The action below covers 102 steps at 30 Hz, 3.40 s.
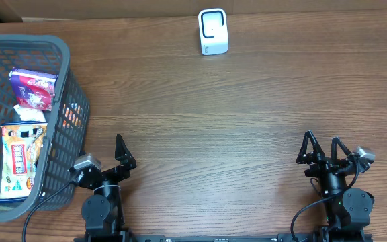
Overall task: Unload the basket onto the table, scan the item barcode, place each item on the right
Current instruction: 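Raise the left gripper and turn it toward the grey basket, then reach the left gripper into the basket and grasp the purple snack pack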
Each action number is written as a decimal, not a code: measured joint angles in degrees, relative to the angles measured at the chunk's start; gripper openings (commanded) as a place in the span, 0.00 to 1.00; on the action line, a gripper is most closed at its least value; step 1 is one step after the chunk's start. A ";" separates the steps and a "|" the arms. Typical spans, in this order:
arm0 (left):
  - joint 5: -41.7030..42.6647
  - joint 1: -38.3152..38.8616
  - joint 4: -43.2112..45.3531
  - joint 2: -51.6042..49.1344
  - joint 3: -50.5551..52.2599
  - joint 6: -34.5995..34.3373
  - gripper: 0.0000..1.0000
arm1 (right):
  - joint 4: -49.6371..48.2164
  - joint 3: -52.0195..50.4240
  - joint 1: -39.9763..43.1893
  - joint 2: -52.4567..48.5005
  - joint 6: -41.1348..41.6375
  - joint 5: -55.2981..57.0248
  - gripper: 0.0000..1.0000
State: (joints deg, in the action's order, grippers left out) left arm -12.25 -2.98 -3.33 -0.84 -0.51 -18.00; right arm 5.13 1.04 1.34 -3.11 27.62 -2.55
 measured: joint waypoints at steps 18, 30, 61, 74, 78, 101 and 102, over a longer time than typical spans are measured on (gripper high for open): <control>0.00 0.00 0.00 0.00 0.00 0.00 0.99 | 0.00 0.00 0.00 0.00 0.02 0.00 1.00; 0.00 0.00 0.00 0.00 0.00 0.00 1.00 | 0.00 0.00 0.00 0.00 -0.02 0.02 1.00; 1.33 0.00 -0.13 0.00 0.00 0.02 0.99 | -0.02 0.00 0.00 0.00 0.00 0.00 1.00; 20.70 0.00 -1.84 -2.62 -0.63 16.22 1.00 | 0.00 0.00 0.00 0.00 -0.02 0.02 1.00; 22.60 0.00 -7.69 -5.18 -5.77 18.25 1.00 | -0.02 0.00 0.00 0.00 0.02 0.02 1.00; 7.80 -0.11 -74.84 -67.21 -116.28 19.28 1.00 | 0.00 0.00 0.00 0.11 0.00 0.02 1.00; 6.47 -0.46 -75.34 -68.43 -118.16 18.49 1.00 | -0.02 0.00 0.00 0.11 -0.02 0.00 1.00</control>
State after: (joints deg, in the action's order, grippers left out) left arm -5.78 -3.44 -78.67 -69.28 -118.67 0.49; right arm 5.10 1.04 1.34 -3.01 27.59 -2.55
